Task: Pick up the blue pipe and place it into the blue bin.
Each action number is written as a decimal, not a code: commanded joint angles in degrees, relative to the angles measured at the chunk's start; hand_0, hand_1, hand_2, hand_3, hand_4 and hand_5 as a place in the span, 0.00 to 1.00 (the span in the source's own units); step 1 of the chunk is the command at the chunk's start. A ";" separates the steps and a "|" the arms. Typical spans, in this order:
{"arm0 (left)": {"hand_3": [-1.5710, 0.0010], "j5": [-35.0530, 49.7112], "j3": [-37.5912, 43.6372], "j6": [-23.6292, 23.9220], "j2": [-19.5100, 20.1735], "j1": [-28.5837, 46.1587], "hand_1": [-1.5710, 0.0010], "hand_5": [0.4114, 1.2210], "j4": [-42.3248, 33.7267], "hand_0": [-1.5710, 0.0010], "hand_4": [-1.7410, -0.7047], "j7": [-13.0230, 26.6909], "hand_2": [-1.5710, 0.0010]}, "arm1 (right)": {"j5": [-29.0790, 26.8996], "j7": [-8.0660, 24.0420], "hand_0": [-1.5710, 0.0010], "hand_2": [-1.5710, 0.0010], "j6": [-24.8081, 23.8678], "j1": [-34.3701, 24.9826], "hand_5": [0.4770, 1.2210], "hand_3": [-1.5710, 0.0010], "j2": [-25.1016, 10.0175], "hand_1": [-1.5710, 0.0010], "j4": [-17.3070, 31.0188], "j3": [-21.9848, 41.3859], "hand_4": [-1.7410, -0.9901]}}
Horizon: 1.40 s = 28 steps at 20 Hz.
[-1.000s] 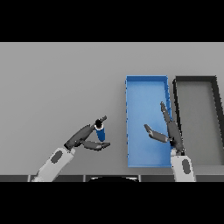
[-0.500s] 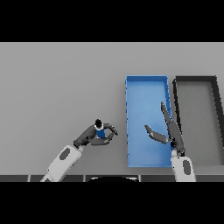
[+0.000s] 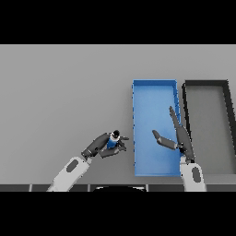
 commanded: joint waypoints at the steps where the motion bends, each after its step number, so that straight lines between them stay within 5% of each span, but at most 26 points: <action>1: 0.05 -0.08 0.29 -0.06 -0.07 -0.02 0.05 0.96 0.00 0.06 0.23 -0.71 0.04 | 0.25 -0.26 1.00 1.00 -0.13 0.26 0.11 1.00 0.21 1.00 -0.03 0.23 0.77; 6: 0.02 0.72 0.87 0.38 -3.01 -0.98 0.02 0.99 -5.37 0.02 0.25 -2.79 0.01 | 0.78 -0.40 1.00 1.00 -0.40 0.02 0.10 1.00 -0.69 1.00 0.63 -0.41 0.80; 15: 0.00 -0.40 1.14 -2.23 -4.23 -3.86 0.00 1.00 -10.58 0.00 0.26 4.56 0.00 | 1.20 -1.22 1.00 1.00 -0.07 0.81 0.13 1.00 -0.91 1.00 0.75 -0.12 0.82; 20: 0.00 -1.12 2.20 -3.86 -4.62 -3.58 0.00 1.00 -9.96 0.00 0.26 4.94 0.00 | 3.16 -3.88 1.00 1.00 -4.44 7.67 0.14 1.00 3.11 1.00 -2.77 0.94 0.82; 24: 0.00 -2.10 2.47 -4.69 -5.49 -3.14 0.00 1.00 -9.90 0.00 0.26 4.91 0.00 | 4.01 -4.36 1.00 1.00 -7.16 11.35 0.13 1.00 5.35 1.00 -5.20 1.15 0.73; 28: 0.00 -3.17 2.79 -5.48 -5.94 -2.67 0.00 1.00 -11.08 0.00 0.26 4.92 0.00 | -4.01 -10.53 1.00 0.98 -2.36 11.05 0.14 1.00 5.18 0.99 -9.28 0.42 0.76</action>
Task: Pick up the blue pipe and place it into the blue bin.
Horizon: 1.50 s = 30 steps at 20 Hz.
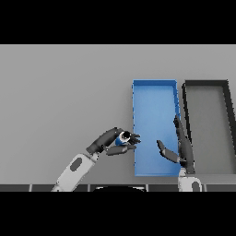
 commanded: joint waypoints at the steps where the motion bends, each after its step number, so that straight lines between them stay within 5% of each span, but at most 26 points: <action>1: 0.00 0.22 0.74 -0.22 0.18 -0.33 0.00 1.00 0.17 0.00 0.26 0.78 0.00 | -2.19 0.29 1.00 0.98 1.59 -0.58 0.15 1.00 -1.39 0.99 -2.54 -0.41 0.75; 6: 0.00 -1.23 1.37 -1.17 -0.32 0.30 0.00 1.00 -0.26 0.00 0.26 1.25 0.00 | -8.21 9.80 1.00 0.99 9.36 -3.51 0.12 1.00 -9.77 1.00 -13.47 1.51 0.75; 8: 0.00 -1.70 1.26 -1.67 -0.71 0.90 0.00 1.00 -0.59 0.00 0.26 1.26 0.00 | -8.45 16.51 1.00 1.00 11.09 -6.33 0.09 1.00 -12.70 1.00 -14.20 2.34 0.73; 9: 0.00 -1.91 1.57 -1.93 -0.94 0.79 0.00 1.00 0.03 0.00 0.26 1.07 0.00 | -8.68 17.03 1.00 1.00 12.67 -6.76 0.08 1.00 -13.89 1.00 -14.80 3.11 0.71; 13: 0.00 -3.12 1.81 -2.82 -1.27 0.91 0.00 1.00 -0.19 0.00 0.26 0.97 0.00 | -8.70 20.15 1.00 1.00 15.75 -11.17 0.06 1.00 -14.71 1.00 -14.90 7.28 0.65; 16: 0.00 -3.61 2.42 -3.16 -1.78 1.02 0.00 1.00 -0.14 0.00 0.26 1.32 0.00 | -9.46 24.97 1.00 1.00 16.48 -15.28 0.06 1.00 -13.78 1.00 -14.78 9.53 0.67; 27: 0.00 -2.25 5.22 -8.54 -4.05 0.16 0.00 1.00 0.86 0.00 0.27 2.79 0.00 | -13.19 34.14 1.00 1.00 20.18 -32.07 0.05 1.00 -8.48 1.00 -9.65 16.60 0.71; 30: 0.00 -3.06 5.98 -9.34 -4.78 0.06 0.00 1.00 1.68 0.00 0.27 1.07 0.00 | -14.61 35.32 0.98 0.92 21.34 -34.75 0.05 0.97 -7.58 0.93 -7.65 17.06 0.69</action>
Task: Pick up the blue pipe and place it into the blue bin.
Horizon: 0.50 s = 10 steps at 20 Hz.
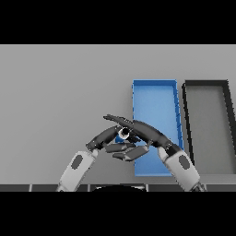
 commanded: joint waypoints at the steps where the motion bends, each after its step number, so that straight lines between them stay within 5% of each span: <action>1: 0.00 -0.55 0.10 0.38 -0.10 0.33 0.00 1.00 0.15 0.00 0.22 0.76 0.00 | -0.06 0.13 0.89 0.84 0.42 -0.73 0.06 0.91 0.55 0.85 1.30 0.18 0.65; 3: 0.27 0.19 0.17 -0.06 -0.78 1.05 0.00 1.00 -0.23 0.00 0.14 2.67 0.03 | 0.42 1.17 0.60 0.58 0.61 -2.15 0.06 0.68 1.18 0.58 2.17 0.61 0.48; 6: 0.22 -0.35 0.65 -0.57 -0.34 1.41 0.00 1.00 -0.74 0.00 0.07 2.09 0.01 | 1.36 -1.51 0.31 0.30 0.89 -2.36 0.17 0.43 2.33 0.30 4.21 1.23 0.27; 10: 0.16 -1.27 0.44 -1.39 -1.29 1.90 0.00 1.00 -0.73 0.00 0.03 1.09 0.01 | 1.10 -3.47 0.13 0.12 -0.13 -0.78 0.62 0.18 4.31 0.12 3.52 1.36 0.35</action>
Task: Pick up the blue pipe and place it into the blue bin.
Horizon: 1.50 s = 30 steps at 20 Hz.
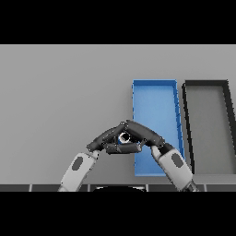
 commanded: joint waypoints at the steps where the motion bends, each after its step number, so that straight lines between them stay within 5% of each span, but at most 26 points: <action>1: 0.13 -0.24 0.40 0.32 -0.46 -0.39 0.00 1.00 0.21 0.00 0.02 0.62 0.01 | 0.98 -2.30 0.10 0.10 0.37 -0.02 0.70 0.14 -0.14 0.10 0.53 -0.17 0.36; 4: 0.10 -1.53 0.60 0.63 -0.92 -0.34 0.00 1.00 0.43 0.00 0.01 -1.32 0.01 | 3.45 -3.52 0.05 0.05 0.58 0.39 0.85 0.07 1.08 0.05 0.04 1.02 0.34; 9: 0.09 -1.90 1.04 0.65 -1.44 0.03 0.00 1.00 -0.27 0.00 0.01 -1.59 0.00 | -0.40 0.16 0.02 0.02 0.36 2.30 0.95 0.02 4.34 0.02 -1.05 -0.36 0.33; 10: 0.20 -2.25 1.07 0.87 -1.37 0.03 0.00 1.00 -0.11 0.00 0.01 -2.13 0.00 | -0.60 0.76 0.01 0.01 0.65 1.99 0.96 0.02 4.92 0.01 -0.53 -0.83 0.33; 11: 0.33 -2.91 1.36 0.85 -1.14 0.01 0.13 1.00 -0.65 0.08 0.11 -2.17 0.15 | 0.31 -0.25 0.01 0.01 0.54 2.73 0.97 0.02 5.12 0.01 -1.23 -0.66 0.33; 13: 0.57 -4.04 1.76 -0.99 0.12 -0.33 0.44 1.00 -0.73 0.40 0.32 -2.07 0.46 | 0.77 0.34 0.01 0.01 0.72 2.22 0.98 0.01 5.58 0.01 -1.09 -1.26 0.33; 15: 0.73 -4.95 1.93 -3.20 0.07 -0.71 0.64 1.00 0.14 0.62 0.47 -2.08 0.65 | 1.48 1.65 0.00 0.00 1.04 2.21 0.99 0.01 6.24 0.00 -0.96 -1.76 0.32; 21: 0.93 -4.80 2.64 -4.72 0.03 -0.57 0.91 0.46 0.36 0.90 0.70 5.53 0.91 | 4.54 -0.49 0.00 0.00 1.79 3.25 1.00 0.00 8.62 0.00 -1.51 -2.10 0.32; 23: 0.95 -5.38 2.45 -3.64 -0.22 0.03 0.94 0.33 0.54 0.94 0.74 4.36 0.94 | 5.52 0.48 0.00 0.00 1.75 3.01 1.00 0.00 9.49 0.00 -1.26 -2.17 0.32; 28: 0.98 -4.17 3.67 -3.79 -0.42 -0.16 0.98 0.16 1.83 0.98 0.75 7.64 0.98 | 3.73 -1.37 0.00 0.00 2.59 2.63 1.00 0.00 10.63 0.00 -1.89 -4.49 0.32; 30: 0.99 -5.05 3.32 -3.03 -0.84 -0.52 0.99 0.13 2.47 0.99 0.74 7.92 0.99 | 0.81 1.38 0.00 0.00 2.43 1.39 1.00 0.00 11.33 0.00 -2.57 -6.44 0.33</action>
